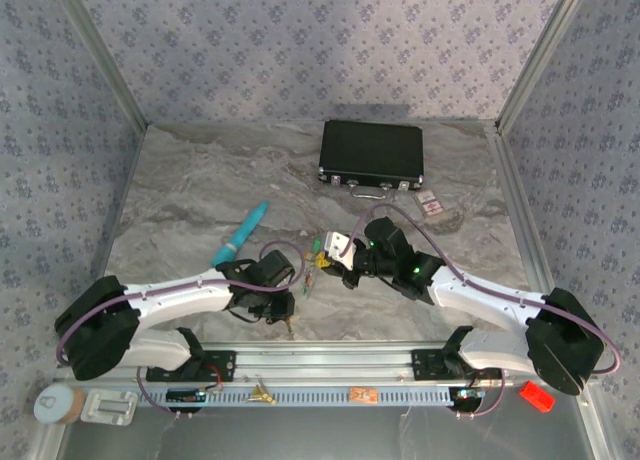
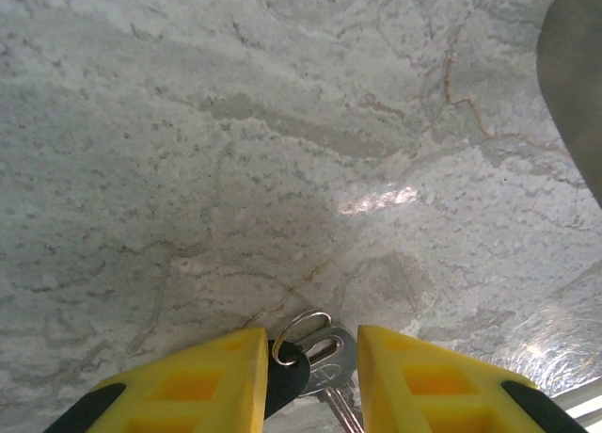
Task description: Put the keys on the keyring
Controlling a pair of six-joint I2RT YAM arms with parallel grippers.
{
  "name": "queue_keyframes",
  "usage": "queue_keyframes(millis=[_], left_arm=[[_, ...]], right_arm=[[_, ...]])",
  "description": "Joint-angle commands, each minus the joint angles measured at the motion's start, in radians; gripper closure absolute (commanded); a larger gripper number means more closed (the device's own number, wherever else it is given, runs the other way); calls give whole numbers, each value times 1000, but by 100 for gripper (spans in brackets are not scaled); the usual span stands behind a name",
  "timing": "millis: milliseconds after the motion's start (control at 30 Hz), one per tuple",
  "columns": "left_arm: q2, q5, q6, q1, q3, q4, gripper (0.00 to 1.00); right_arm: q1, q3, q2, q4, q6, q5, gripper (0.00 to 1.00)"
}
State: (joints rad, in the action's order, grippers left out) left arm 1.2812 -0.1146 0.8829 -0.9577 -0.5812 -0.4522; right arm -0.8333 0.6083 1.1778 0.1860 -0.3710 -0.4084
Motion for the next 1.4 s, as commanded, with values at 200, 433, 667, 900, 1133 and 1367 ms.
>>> queue_keyframes(millis=[200, 433, 667, 900, 1133, 1367], left_arm=[[27, 13, -12, -8, -32, -44, 69], [31, 18, -19, -8, -39, -48, 78], [-11, 66, -21, -6, -46, -92, 94], [-84, 169, 11, 3, -42, -180, 100], [-107, 67, -43, 10, -43, -147, 80], [-24, 20, -133, 9, -79, -142, 61]], right_arm=[[5, 8, -17, -17, 9, -20, 100], [5, 8, -17, -19, 9, -20, 100], [4, 9, -17, -19, 9, -21, 100], [4, 11, -17, -19, 9, -24, 100], [3, 12, -15, -22, 8, -24, 100], [2, 15, -16, -30, 8, -26, 100]])
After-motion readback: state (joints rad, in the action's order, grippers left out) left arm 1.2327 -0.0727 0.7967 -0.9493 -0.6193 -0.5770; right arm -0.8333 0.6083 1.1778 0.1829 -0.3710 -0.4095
